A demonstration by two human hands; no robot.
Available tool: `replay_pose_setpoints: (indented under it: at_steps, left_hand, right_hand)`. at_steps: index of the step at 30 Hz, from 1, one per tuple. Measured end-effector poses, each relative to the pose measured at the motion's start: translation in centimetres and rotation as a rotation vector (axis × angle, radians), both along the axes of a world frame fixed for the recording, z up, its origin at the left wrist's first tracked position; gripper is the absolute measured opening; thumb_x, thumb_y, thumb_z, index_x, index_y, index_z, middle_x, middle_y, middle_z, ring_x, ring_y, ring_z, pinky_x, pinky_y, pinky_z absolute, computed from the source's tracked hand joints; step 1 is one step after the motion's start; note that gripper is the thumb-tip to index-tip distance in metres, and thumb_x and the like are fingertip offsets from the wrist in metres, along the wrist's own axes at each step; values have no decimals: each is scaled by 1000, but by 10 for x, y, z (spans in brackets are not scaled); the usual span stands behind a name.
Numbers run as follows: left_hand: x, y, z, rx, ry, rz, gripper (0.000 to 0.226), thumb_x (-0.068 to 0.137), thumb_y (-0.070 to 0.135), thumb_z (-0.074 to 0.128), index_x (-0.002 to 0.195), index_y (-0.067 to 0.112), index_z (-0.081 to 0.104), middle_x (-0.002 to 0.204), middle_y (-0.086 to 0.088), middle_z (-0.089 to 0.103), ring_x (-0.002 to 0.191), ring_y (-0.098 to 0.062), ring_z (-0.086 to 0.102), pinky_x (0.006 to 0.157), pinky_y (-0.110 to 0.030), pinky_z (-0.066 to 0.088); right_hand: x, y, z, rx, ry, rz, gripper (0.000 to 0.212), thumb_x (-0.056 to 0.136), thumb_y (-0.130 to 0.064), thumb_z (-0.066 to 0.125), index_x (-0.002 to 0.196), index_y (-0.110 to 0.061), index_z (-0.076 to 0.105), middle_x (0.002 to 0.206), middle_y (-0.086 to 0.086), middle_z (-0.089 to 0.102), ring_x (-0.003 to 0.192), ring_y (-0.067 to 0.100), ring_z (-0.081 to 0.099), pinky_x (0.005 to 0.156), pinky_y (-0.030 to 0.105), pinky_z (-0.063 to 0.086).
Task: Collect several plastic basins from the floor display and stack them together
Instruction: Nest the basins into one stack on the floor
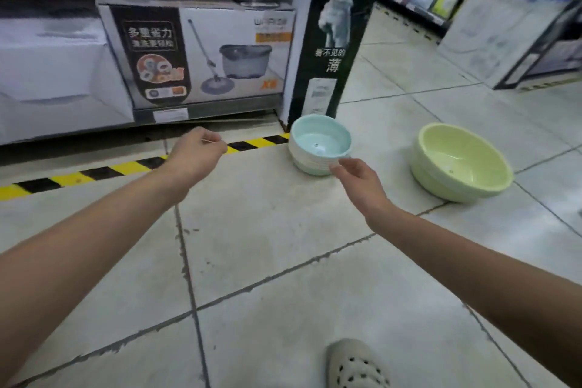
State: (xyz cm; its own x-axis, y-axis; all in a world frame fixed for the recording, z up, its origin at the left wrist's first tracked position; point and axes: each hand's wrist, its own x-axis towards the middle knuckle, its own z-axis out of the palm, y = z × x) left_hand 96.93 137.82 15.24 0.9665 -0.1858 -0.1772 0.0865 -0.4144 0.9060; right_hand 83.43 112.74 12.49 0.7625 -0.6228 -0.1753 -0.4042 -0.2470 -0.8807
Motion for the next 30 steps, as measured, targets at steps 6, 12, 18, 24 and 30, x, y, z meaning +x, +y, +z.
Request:
replay_pose_setpoints:
  at_steps: [6,12,18,24,30]
  left_hand:
    - [4,-118,-27,-101,155,-26,4,90,22,60,91,19,58,99,-5,62,100,-24,65,92,-44,56]
    - [11,-261,-54,-102,268,-150,20,91,31,62,102,15,57,99,-4,62,96,-22,64,89,-40,56]
    - [7,-426,-82,-116,342,-343,31,93,37,62,111,12,55,109,-7,60,99,-21,63,91,-39,57]
    - [-16,-543,-117,-105,499,-426,59,88,43,65,134,13,44,127,-6,52,107,-22,58,97,-39,53]
    - [-26,-589,-145,-115,561,-425,63,88,38,68,136,7,43,132,-9,54,102,-24,53,101,-41,48]
  right_hand:
    - [-2,-123,-20,42,12,-188,51,88,-47,64,130,-19,57,124,-3,61,101,18,61,92,38,49]
    - [-21,-259,-49,16,1,-498,55,92,-42,61,138,-13,49,134,6,56,116,25,53,100,38,40]
    - [-64,-395,-78,-66,154,-993,80,85,-47,66,146,-6,33,151,17,35,137,38,37,108,51,35]
    - [-68,-467,-114,542,-12,-957,68,84,-21,73,139,-7,36,137,18,49,97,32,62,62,43,61]
    - [-63,-471,-128,536,-13,-902,63,84,0,55,139,-12,29,123,11,41,111,35,55,65,49,61]
